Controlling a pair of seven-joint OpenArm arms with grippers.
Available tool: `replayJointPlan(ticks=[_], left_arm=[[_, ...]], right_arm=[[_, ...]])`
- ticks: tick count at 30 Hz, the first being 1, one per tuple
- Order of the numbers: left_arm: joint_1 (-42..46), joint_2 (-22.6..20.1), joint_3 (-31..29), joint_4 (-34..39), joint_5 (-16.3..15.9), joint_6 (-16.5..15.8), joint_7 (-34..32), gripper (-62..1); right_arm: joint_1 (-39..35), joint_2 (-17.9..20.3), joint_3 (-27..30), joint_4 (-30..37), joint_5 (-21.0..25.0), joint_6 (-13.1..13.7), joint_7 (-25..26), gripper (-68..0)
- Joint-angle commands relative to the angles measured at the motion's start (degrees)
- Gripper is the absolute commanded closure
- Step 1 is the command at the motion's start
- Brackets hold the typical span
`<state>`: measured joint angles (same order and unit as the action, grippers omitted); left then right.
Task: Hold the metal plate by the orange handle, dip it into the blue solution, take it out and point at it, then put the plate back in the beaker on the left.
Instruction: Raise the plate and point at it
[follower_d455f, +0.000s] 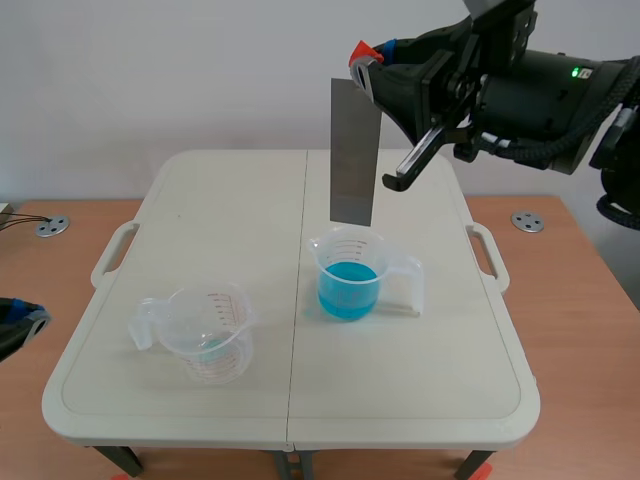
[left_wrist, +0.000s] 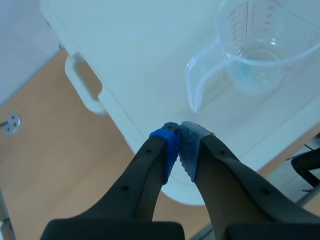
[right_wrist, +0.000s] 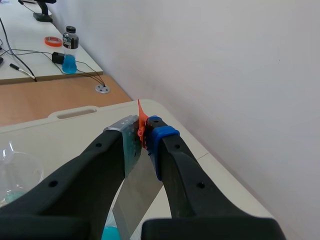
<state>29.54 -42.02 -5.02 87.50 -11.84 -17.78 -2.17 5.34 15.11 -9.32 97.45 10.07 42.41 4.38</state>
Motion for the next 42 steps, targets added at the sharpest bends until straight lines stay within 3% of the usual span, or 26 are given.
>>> replayJointPlan(ticks=[1,11,22,29,35,42], left_arm=[[-2.56,0.37,1.14,0.94,-0.37,0.07,-0.81,-1.5],[-18.64,1.22,11.67,0.90,0.13,0.11,1.79,-1.5],[-31.01,10.12,19.87,-2.64,9.05,0.09,3.80,-1.5],[-36.61,15.08,24.61,-8.61,14.08,0.07,3.74,-1.5],[-40.57,17.51,26.93,-12.11,14.49,0.04,3.04,-1.5],[-42.93,18.49,27.63,-12.57,14.47,-4.74,2.84,-1.5]], right_arm=[[1.03,0.76,0.39,1.92,1.09,0.31,0.87,-1.3],[1.03,0.76,0.42,4.87,3.85,0.31,-0.39,-1.3],[1.05,0.74,1.79,7.08,8.59,0.31,-2.97,-1.3],[1.05,0.74,1.84,7.08,8.66,0.31,-3.67,-1.3],[1.03,0.74,1.84,7.08,8.85,0.31,-3.69,-1.3],[1.03,0.74,1.84,7.08,8.85,0.31,-4.04,-1.3]])
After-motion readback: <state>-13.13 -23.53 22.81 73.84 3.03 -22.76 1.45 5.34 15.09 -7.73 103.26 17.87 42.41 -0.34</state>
